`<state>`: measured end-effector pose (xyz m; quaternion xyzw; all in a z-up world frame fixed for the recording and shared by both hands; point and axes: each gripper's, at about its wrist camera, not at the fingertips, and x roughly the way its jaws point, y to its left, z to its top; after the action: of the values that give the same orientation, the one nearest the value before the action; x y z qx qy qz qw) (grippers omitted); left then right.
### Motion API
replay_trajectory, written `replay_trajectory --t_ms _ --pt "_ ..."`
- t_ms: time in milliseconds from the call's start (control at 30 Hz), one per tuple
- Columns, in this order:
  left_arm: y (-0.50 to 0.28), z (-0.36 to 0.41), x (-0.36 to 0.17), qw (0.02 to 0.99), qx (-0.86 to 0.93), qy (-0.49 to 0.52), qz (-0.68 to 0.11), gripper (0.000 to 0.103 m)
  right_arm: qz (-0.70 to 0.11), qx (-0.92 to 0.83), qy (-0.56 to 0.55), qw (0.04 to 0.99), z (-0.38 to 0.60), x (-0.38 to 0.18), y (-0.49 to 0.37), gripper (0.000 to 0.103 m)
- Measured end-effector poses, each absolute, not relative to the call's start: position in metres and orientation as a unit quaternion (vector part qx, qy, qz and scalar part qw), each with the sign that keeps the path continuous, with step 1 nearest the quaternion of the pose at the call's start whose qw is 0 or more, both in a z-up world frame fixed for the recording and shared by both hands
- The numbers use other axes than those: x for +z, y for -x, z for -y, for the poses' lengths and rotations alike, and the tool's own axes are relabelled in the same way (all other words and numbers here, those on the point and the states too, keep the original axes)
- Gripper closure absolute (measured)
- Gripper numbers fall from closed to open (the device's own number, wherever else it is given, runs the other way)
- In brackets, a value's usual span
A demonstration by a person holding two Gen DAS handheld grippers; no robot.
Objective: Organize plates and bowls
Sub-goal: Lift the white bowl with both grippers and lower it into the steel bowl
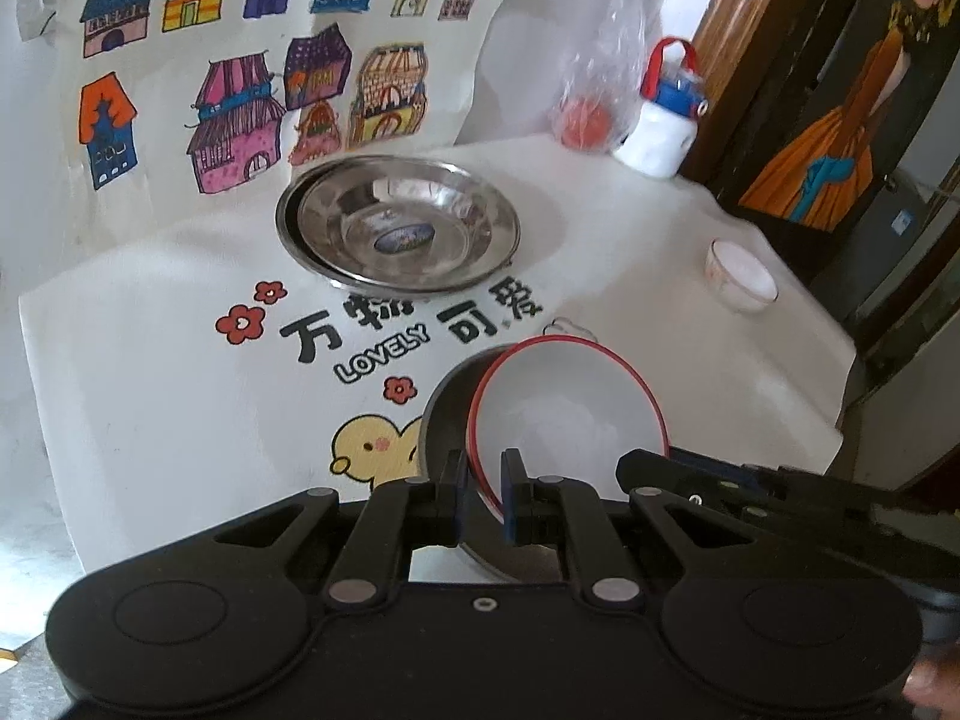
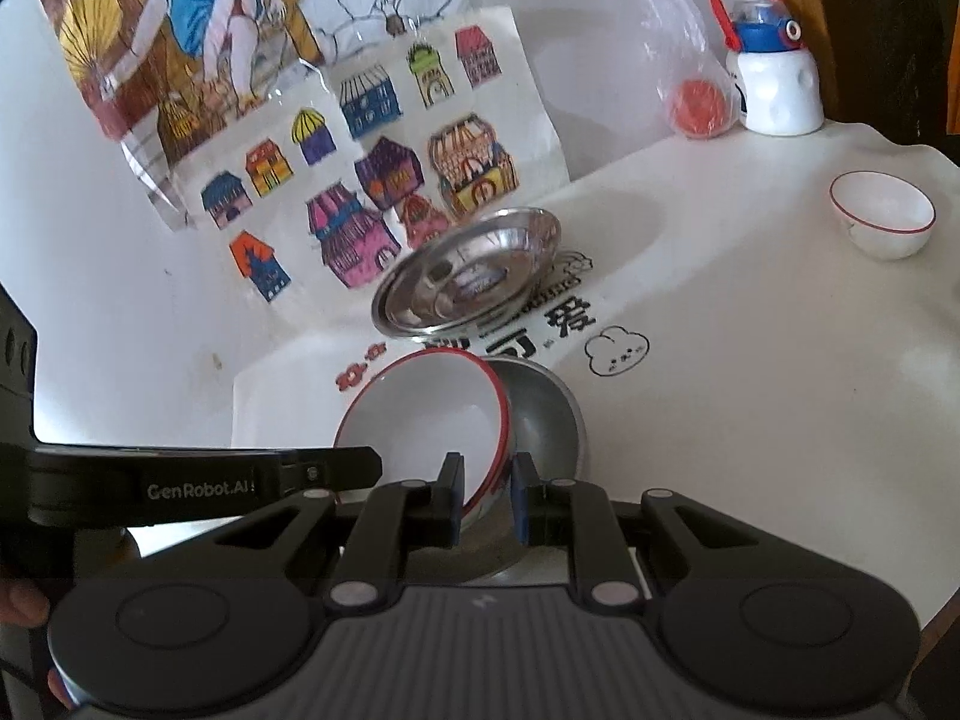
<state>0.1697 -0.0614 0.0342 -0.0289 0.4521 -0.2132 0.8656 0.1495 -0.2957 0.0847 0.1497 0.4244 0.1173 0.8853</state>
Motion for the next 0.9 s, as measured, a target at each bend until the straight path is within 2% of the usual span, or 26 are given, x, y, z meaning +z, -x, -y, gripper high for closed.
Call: replay_trajectory --t_ms 900 --pt "-0.190 0.083 0.025 0.834 -0.210 -0.028 -0.510 0.090 -0.507 0.130 -0.066 0.849 0.280 0.088 -0.181 0.082"
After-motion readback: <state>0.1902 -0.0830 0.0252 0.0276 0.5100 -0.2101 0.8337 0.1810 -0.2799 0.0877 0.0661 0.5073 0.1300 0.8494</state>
